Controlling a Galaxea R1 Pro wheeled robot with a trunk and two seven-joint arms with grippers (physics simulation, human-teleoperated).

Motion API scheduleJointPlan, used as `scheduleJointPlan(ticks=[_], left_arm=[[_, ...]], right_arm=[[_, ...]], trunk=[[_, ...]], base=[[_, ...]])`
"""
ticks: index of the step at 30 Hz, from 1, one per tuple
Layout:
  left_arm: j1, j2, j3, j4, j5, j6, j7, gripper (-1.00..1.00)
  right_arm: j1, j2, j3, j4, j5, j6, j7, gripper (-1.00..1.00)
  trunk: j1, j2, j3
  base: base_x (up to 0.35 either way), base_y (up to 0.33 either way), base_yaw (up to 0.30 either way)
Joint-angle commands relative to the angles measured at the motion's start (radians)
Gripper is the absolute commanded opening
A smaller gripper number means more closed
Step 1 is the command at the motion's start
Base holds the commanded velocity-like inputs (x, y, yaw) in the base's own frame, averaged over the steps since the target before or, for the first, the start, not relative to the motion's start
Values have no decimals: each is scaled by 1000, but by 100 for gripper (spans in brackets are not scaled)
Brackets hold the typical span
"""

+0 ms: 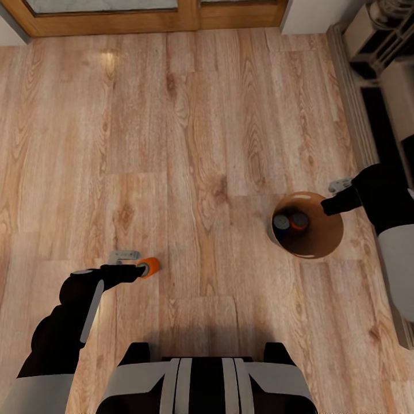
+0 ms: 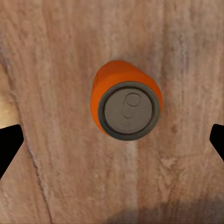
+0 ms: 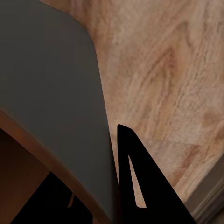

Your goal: Put the three can of soda from the living room inside the tash can in the kitchen.

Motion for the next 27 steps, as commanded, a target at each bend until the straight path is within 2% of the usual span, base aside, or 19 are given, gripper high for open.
scheduleJointPlan(ticks=[1,4,7,10,13,14,15,19,22,27], left_arm=[[0,0,0,1,0,-1,0,100],[0,0,0,1,0,-1,0,100],[0,0,0,1,0,-1,0,100],[0,0,0,1,0,-1,0,100],[0,0,-1,1,0,-2,0,100],[0,0,-1,1,0,-2,0,100],[0,0,-1,1,0,-2,0,100],[0,0,-2,1,0,-3,0,100],[0,0,-2,1,0,-3,0,100],[0,1,-2,1,0,-17,0,100]], right_arm=[[-3,44,-5,-17,17,0,-64,-100],[-15,45,-5,-17,23,0,-64,-100],[-31,49,-5,-17,49,0,-61,-100],[-55,64,-5,-17,93,0,-36,-100],[-92,88,-5,-18,199,0,47,-100],[-96,91,-6,-18,218,0,62,-100],[-103,97,-7,-21,254,0,92,-100],[-113,106,-19,-42,324,0,151,-100],[-115,108,-53,-50,345,0,168,-100],[-116,111,-67,-52,351,0,173,-100]], trunk=[[0,0,-2],[0,0,-6],[0,0,-11],[0,0,-15],[0,0,-20],[0,0,-22],[0,0,-23],[0,0,-27],[0,0,-28],[0,0,-28]], base=[[0,0,0],[0,0,0],[0,0,0],[0,0,0],[0,0,0],[0,0,0],[0,0,0],[0,0,0],[0,0,0],[0,0,0]])
